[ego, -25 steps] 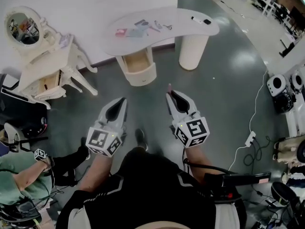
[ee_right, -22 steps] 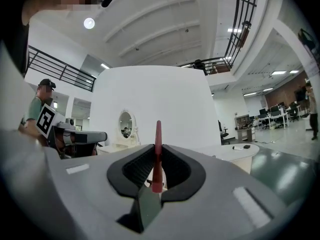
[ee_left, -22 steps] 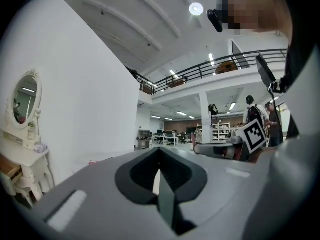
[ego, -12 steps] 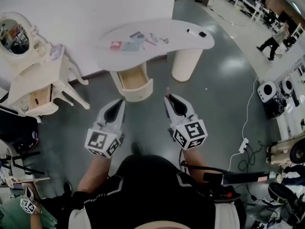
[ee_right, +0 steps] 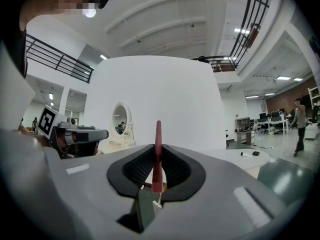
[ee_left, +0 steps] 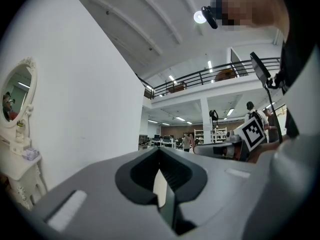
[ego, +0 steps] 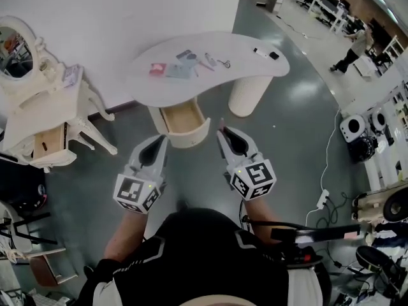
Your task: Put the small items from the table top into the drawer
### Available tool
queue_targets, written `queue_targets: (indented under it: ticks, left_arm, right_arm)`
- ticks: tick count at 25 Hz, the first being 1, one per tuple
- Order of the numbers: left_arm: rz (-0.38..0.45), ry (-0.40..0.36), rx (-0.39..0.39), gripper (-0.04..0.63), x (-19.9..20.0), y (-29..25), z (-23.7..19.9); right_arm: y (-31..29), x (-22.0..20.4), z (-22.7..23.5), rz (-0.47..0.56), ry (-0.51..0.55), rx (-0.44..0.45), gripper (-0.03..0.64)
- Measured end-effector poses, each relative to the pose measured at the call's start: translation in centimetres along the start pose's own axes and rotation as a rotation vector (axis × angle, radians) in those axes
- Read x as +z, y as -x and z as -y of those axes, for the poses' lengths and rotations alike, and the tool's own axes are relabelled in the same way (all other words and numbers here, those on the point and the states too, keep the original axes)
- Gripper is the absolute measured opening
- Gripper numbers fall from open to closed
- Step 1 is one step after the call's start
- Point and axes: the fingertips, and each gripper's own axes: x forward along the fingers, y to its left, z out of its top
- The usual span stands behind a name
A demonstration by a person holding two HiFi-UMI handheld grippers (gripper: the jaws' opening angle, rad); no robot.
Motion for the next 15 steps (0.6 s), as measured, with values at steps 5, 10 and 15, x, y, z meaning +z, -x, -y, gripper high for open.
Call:
queue_targets:
  ticks: [5, 10, 15]
  left_arm:
    - [0.004, 0.016, -0.014, 0.0, -0.2, -0.2, -3.2]
    - [0.001, 0.048, -0.019, 0.0, -0.4, -0.7, -5.7]
    - [-0.007, 0.058, -0.026, 0.0, -1.2, -1.3, -6.8]
  right_arm:
    - [-3.1, 0.2, -0.9, -0.009, 0.004, -0.005, 0.049]
    - [-5.4, 0.4, -1.5, -0.022, -0.005, 0.0, 0.049]
    - [-6.9, 0.3, -1.1, -0.029, 0.003, -0.004, 0.049]
